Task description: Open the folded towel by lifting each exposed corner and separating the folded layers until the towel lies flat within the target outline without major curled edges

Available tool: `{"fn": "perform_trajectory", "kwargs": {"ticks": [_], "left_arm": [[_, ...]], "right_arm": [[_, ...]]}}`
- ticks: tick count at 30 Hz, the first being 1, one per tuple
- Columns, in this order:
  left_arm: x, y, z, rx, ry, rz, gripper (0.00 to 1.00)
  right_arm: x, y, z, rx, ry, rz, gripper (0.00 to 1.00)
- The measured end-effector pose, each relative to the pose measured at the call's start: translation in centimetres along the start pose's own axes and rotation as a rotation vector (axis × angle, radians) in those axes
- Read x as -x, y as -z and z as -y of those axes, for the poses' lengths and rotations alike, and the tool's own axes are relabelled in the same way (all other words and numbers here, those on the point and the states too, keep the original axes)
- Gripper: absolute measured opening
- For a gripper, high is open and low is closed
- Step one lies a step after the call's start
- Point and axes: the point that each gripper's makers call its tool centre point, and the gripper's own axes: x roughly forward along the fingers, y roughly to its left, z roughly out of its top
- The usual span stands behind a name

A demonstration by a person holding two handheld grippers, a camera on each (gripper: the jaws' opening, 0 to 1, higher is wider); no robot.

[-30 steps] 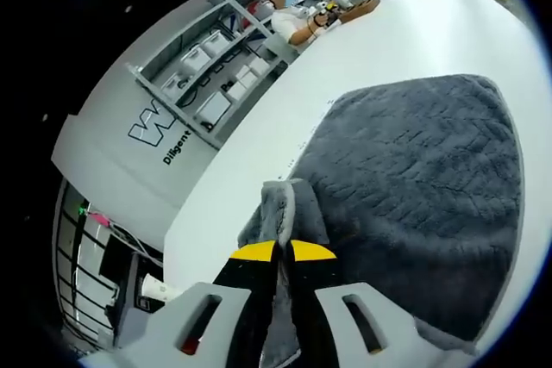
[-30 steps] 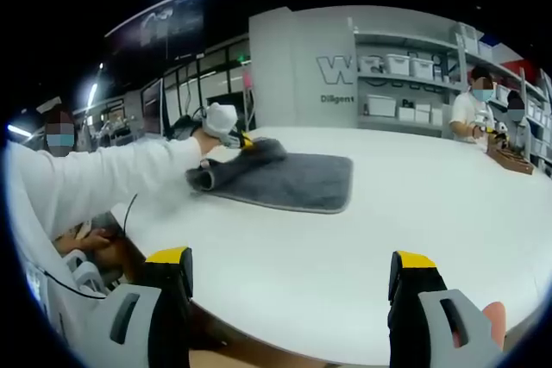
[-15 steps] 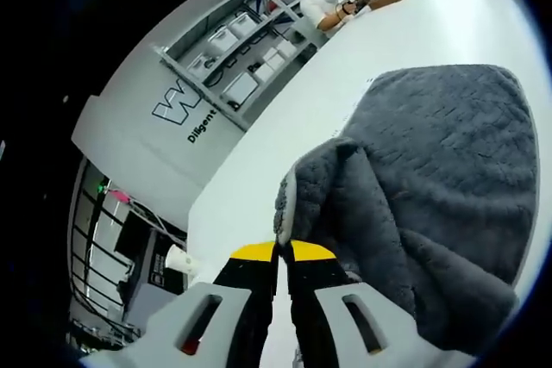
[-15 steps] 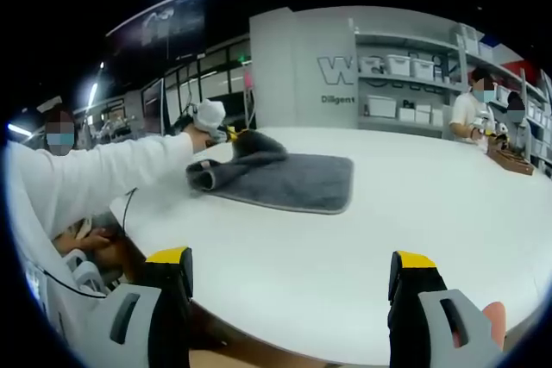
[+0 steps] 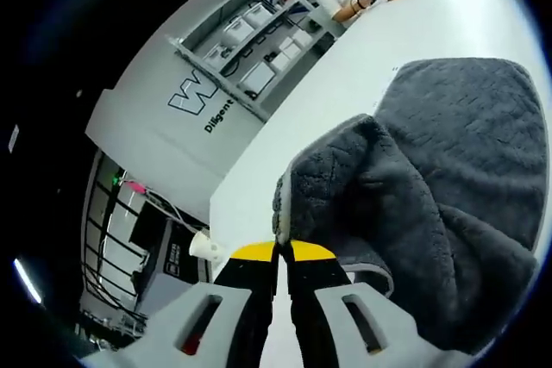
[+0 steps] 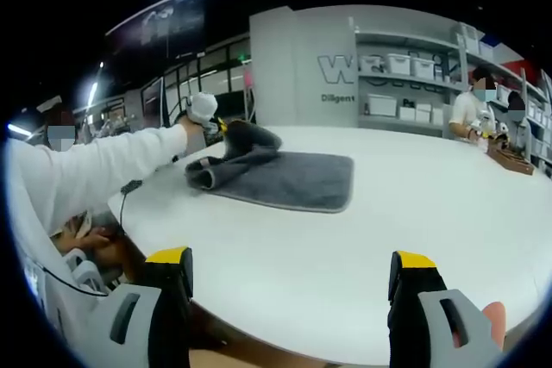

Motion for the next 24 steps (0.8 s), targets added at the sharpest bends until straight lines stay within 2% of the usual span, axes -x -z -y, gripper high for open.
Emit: {"fn": "perform_trajectory", "kwargs": {"ticks": [8, 13, 24], "left_arm": [[-0.2, 1.1, -1.6, -0.025, -0.018, -0.037, 0.04], [-0.4, 2.3, -3.4, -0.032, -0.053, -0.089, 0.04], [-1.4, 4.3, -5.2, -0.109, -0.066, -0.184, 0.04]], "right_arm": [[0.1, -0.1, 0.3, -0.001, 0.010, 0.001, 0.95], [0.3, -0.1, 0.8, -0.008, 0.024, 0.003, 0.95], [-0.1, 0.1, 0.8, 0.002, 0.028, -0.017, 0.95]]}}
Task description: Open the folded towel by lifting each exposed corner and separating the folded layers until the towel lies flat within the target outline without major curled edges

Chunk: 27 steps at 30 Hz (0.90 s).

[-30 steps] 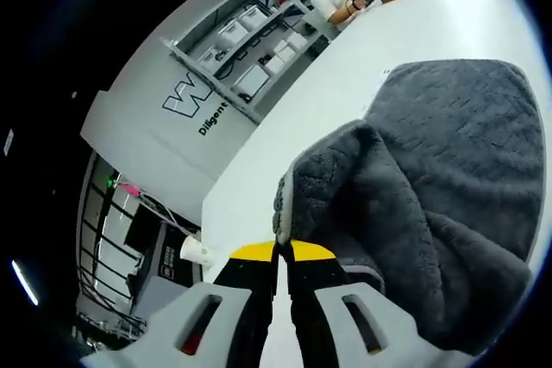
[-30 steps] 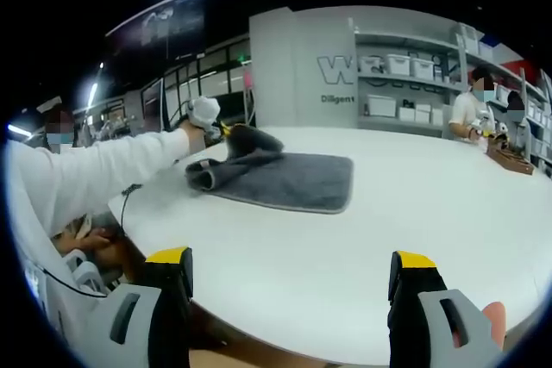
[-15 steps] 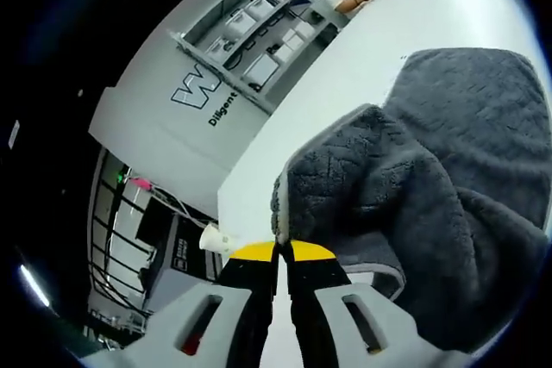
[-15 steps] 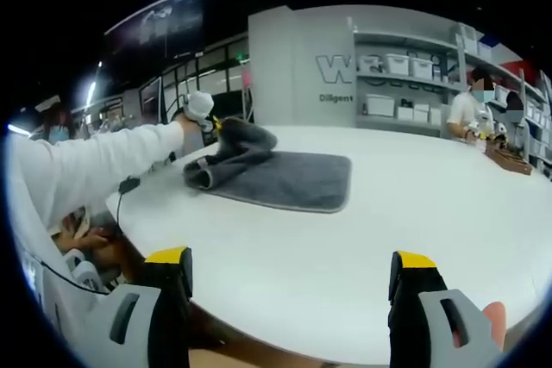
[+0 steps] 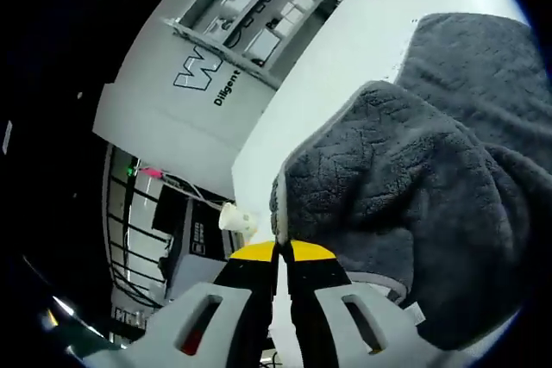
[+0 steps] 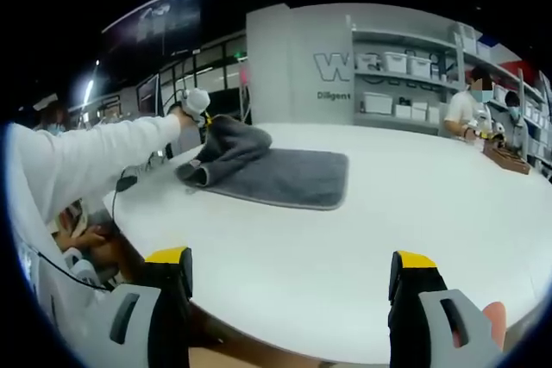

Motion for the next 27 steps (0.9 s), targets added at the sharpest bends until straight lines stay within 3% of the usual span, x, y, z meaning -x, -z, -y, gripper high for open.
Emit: {"fn": "perform_trajectory", "kwargs": {"ticks": [14, 24, 27], "left_arm": [[-1.0, 0.5, -2.9, -0.023, -0.026, -0.058, 0.03], [-1.3, 1.4, -2.1, 0.002, -0.010, -0.063, 0.04], [-1.6, 1.5, -2.6, 0.014, -0.023, -0.073, 0.11]], "right_arm": [[-0.4, 0.3, 0.3, 0.006, 0.024, -0.021, 0.95], [-0.6, 0.6, 0.4, 0.002, 0.025, -0.032, 0.95], [-0.5, 0.6, 0.6, -0.001, 0.028, -0.029, 0.95]]}}
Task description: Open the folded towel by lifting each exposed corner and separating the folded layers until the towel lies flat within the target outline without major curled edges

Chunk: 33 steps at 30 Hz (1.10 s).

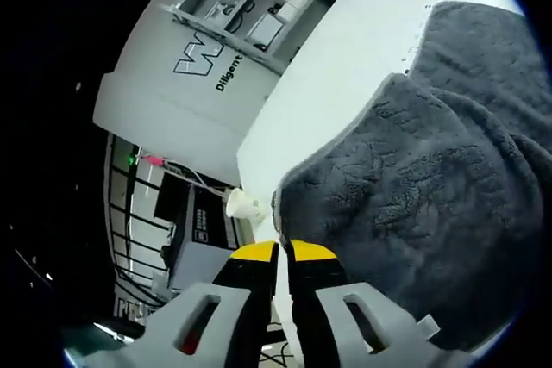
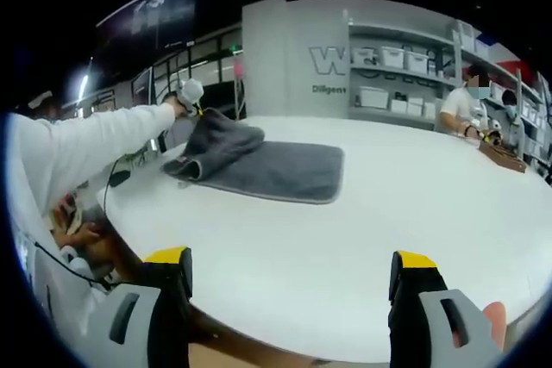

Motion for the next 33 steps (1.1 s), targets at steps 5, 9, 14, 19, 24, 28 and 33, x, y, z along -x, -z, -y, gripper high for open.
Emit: {"fn": "perform_trajectory", "kwargs": {"ticks": [5, 9, 14, 19, 24, 28, 33], "left_arm": [[0.5, -0.1, -0.9, 0.038, -0.035, 0.017, 0.22], [0.9, -0.1, -1.0, 0.065, -0.048, 0.030, 0.29], [1.3, -0.4, -0.1, 0.127, -0.011, 0.069, 0.31], [1.9, -0.6, 0.7, 0.171, 0.024, 0.095, 0.35], [2.7, -0.6, 1.5, 0.291, 0.072, 0.138, 0.48], [3.7, -1.0, 3.2, 0.339, 0.162, 0.203, 0.56], [5.8, -0.9, 4.9, 0.435, 0.257, 0.265, 0.66]], "right_arm": [[0.0, 0.1, 0.1, -0.003, 0.002, -0.001, 0.95], [0.0, 0.1, -0.1, 0.003, -0.004, -0.002, 0.95], [0.0, 0.1, -0.3, 0.007, -0.006, 0.000, 0.95], [0.2, 0.0, -0.3, 0.007, -0.004, 0.004, 0.95], [0.3, -0.2, -0.4, 0.012, -0.004, 0.010, 0.95], [0.4, -0.3, -0.6, 0.017, -0.006, 0.012, 0.95], [0.4, -0.3, -0.9, 0.023, -0.009, 0.013, 0.95]]}}
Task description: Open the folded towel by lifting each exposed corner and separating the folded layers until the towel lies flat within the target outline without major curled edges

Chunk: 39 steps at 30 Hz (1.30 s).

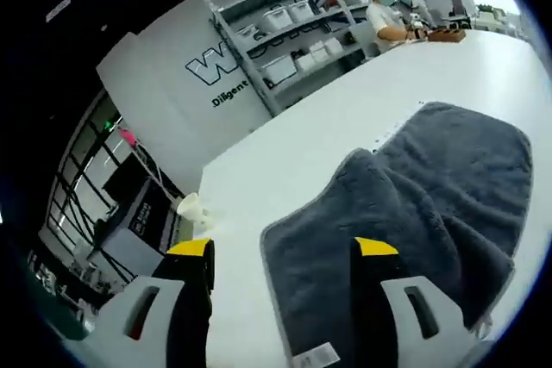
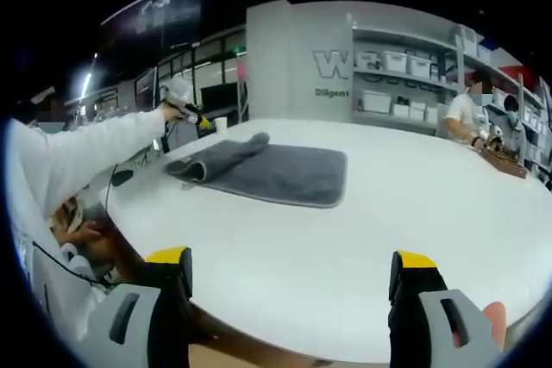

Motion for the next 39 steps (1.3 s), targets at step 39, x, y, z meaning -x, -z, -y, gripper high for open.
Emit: {"fn": "perform_trajectory", "kwargs": {"ticks": [39], "left_arm": [[15.3, 5.8, 12.0, 0.148, 0.273, 0.193, 0.99]], "right_arm": [[-1.5, -0.1, -3.5, 0.090, -0.020, -0.046, 0.95]]}}
